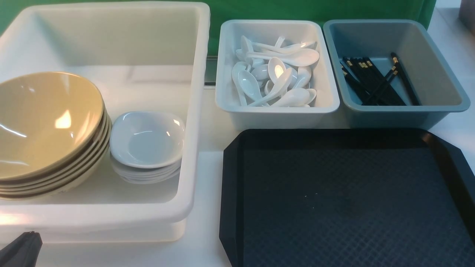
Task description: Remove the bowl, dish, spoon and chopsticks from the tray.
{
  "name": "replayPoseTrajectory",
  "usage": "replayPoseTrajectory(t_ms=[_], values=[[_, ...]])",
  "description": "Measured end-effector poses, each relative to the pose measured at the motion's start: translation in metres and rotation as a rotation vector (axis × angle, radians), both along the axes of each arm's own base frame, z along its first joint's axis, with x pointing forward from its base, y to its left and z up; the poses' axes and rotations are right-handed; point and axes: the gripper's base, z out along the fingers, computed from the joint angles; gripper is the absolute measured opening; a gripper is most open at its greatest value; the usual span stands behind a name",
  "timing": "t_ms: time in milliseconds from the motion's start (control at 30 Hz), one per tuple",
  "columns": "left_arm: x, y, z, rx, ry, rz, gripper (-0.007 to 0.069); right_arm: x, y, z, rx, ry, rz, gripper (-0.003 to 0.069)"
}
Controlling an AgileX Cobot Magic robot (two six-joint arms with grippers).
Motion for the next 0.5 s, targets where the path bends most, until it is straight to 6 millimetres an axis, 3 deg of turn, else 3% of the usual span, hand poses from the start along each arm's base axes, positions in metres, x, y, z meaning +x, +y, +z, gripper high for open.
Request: replayPoseTrajectory(t_ms=[500], values=[[0.0000,0.0000,0.0000,0.000,0.000,0.000,-0.0008,0.0000,0.0000,0.0000,0.000,0.000,0.000,0.0130]])
